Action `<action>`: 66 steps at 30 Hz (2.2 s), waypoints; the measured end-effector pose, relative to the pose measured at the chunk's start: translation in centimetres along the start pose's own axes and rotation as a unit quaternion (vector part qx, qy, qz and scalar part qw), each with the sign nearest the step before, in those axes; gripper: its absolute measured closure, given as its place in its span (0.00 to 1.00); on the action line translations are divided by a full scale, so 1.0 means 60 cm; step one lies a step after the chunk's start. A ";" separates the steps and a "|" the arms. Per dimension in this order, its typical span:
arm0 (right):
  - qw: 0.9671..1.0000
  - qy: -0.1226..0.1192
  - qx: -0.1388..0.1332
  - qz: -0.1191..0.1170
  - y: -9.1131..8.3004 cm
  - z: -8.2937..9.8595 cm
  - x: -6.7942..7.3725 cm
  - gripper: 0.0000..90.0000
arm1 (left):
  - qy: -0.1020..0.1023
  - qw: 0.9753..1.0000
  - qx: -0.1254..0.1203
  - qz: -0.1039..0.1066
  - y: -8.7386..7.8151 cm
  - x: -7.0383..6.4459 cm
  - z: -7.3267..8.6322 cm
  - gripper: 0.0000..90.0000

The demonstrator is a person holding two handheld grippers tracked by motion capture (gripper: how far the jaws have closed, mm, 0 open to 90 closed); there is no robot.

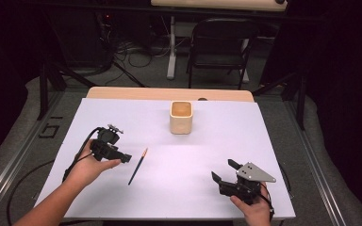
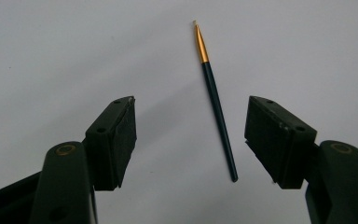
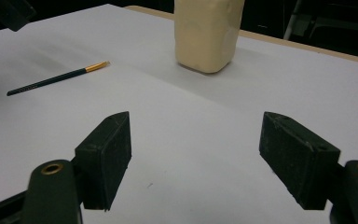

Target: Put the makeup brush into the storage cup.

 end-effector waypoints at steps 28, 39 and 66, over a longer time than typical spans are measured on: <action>1.000 0.000 0.008 -0.001 0.000 0.001 -0.001 0.28 | -0.003 1.000 0.030 -0.003 0.027 -0.008 -0.032 0.46; 1.000 0.000 0.009 -0.001 0.000 0.002 -0.002 0.28 | -0.011 0.999 0.042 0.002 0.045 -0.009 -0.046 0.47; 1.000 -0.001 0.011 -0.002 0.000 0.002 -0.002 0.28 | -0.015 0.998 0.066 -0.001 0.076 -0.020 -0.070 0.49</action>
Point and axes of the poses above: each handheld gripper's, and its own axes: y roughly forward along the jaws, z roughly out of its underside, x roughly to its left, the point moved 3 cm from there along y, roughly forward along the jaws, and after that the axes turned 1 degree about y, right-handed, at the moved point
